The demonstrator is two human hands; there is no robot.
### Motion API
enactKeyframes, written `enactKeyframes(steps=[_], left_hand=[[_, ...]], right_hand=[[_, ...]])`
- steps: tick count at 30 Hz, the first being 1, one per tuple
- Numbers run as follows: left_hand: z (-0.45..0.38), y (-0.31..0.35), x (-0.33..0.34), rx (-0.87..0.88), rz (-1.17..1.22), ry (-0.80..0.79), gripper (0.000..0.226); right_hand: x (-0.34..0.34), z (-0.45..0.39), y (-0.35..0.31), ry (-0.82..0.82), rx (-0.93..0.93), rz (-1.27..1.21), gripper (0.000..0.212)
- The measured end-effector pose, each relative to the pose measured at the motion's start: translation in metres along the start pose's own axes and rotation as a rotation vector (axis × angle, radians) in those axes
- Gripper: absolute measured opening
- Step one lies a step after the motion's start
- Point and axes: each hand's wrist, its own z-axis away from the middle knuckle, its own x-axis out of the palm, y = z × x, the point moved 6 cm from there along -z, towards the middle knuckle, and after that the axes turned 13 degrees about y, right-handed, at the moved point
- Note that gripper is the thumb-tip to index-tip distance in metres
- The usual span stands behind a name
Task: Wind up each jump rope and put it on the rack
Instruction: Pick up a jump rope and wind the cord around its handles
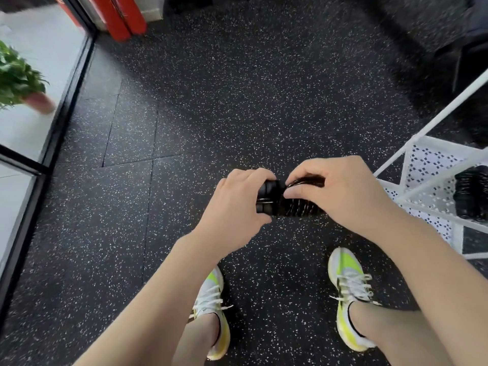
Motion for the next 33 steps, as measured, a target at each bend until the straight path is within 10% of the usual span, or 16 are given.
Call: enactKeyframes(steps=[33], left_hand=[[0.01,0.0,-0.021,-0.064,0.316,-0.323,0.065]], right_hand=[[-0.001,-0.006,0.011,-0.202,0.062,-0.205,0.011]])
